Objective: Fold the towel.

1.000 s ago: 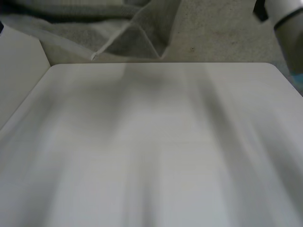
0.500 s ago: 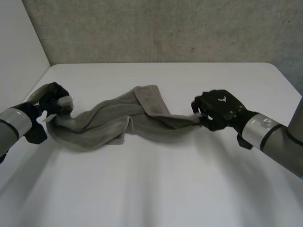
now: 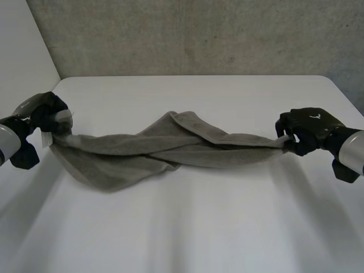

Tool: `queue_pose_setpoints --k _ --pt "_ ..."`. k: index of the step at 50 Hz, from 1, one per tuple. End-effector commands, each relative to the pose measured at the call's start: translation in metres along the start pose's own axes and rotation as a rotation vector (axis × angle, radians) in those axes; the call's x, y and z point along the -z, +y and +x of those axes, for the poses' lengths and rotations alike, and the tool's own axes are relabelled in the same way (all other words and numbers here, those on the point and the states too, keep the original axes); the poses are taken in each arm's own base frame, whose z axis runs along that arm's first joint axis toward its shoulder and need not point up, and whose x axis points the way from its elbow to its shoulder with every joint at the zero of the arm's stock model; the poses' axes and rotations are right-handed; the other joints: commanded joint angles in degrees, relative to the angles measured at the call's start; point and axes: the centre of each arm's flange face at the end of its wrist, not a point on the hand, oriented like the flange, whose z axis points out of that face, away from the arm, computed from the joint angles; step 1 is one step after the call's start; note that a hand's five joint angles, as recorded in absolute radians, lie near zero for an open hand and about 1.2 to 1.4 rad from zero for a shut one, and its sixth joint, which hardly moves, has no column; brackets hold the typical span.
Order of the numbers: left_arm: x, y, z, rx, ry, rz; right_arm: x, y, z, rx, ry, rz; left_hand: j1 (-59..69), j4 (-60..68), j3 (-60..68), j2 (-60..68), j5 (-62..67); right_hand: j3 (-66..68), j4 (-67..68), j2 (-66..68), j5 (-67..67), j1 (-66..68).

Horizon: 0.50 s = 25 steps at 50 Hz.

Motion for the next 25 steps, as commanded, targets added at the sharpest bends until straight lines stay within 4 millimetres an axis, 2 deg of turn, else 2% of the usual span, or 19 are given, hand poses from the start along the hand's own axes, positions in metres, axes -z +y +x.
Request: queue_pose_setpoints --k 1,7,9,10,12,13,14,15,17,20,23,24,25 --pt "-0.001 -0.001 0.002 0.047 0.007 0.004 0.010 -0.001 0.001 -0.028 0.002 -0.034 5.47 1.88 2.91 2.42 5.87 2.66 2.82 3.75 3.05 3.75" --pt "0.000 -0.004 0.006 0.072 0.013 -0.008 0.019 -0.017 0.003 -0.002 0.017 -0.001 5.47 1.88 2.91 2.42 5.87 2.66 2.82 3.75 3.05 3.75" --pt "0.003 -0.006 0.009 0.084 0.013 -0.020 0.033 -0.036 0.015 0.013 0.068 0.040 5.47 1.88 2.91 2.42 5.87 2.66 2.82 3.75 3.05 3.75" --pt "0.007 -0.012 0.012 0.090 0.012 -0.022 0.033 -0.036 0.015 0.013 0.068 0.040 5.47 1.88 2.91 2.42 5.87 2.66 2.82 3.75 3.05 3.75" --pt "0.012 -0.019 0.016 0.093 0.017 -0.022 0.048 -0.060 0.025 0.038 0.113 0.092 5.47 1.88 2.91 2.42 5.87 2.66 2.82 3.75 3.05 3.75" --pt "0.012 -0.019 0.016 0.093 0.017 -0.022 0.049 -0.060 0.025 0.038 0.113 0.093 5.47 1.88 2.91 2.42 5.87 2.66 2.82 3.75 3.05 3.75" --pt "0.018 -0.027 0.021 0.092 0.031 -0.022 0.053 -0.071 0.027 0.053 0.120 0.118 5.47 1.88 2.91 2.42 5.87 2.66 2.82 3.75 3.05 3.75" --pt "0.021 -0.036 0.026 0.088 0.058 -0.012 0.054 -0.071 0.027 0.053 0.120 0.119 5.47 1.88 2.91 2.42 5.87 2.66 2.82 3.75 3.05 3.75" --pt "0.023 -0.044 0.030 0.086 0.080 0.003 0.059 -0.090 0.030 0.071 0.120 0.164 5.47 1.88 2.91 2.42 5.87 2.66 2.82 3.75 3.05 3.75" --pt "0.021 -0.056 0.032 0.092 0.096 0.035 0.059 -0.100 0.030 0.063 0.117 0.195 5.47 1.88 2.91 2.42 5.87 2.66 2.82 3.75 3.05 3.75" --pt "0.015 -0.068 0.031 0.111 0.108 0.067 0.058 -0.101 0.032 0.054 0.119 0.198 5.47 1.88 2.91 2.42 5.87 2.66 2.82 3.75 3.05 3.75" --pt "0.015 -0.068 0.031 0.111 0.108 0.067 0.053 -0.097 0.034 0.037 0.111 0.187 5.47 1.88 2.91 2.42 5.87 2.66 2.82 3.75 3.05 3.75" --pt "0.006 -0.068 0.026 0.128 0.109 0.068 0.045 -0.090 0.037 0.019 0.103 0.167 5.47 1.88 2.91 2.42 5.87 2.66 2.82 3.75 3.05 3.75"
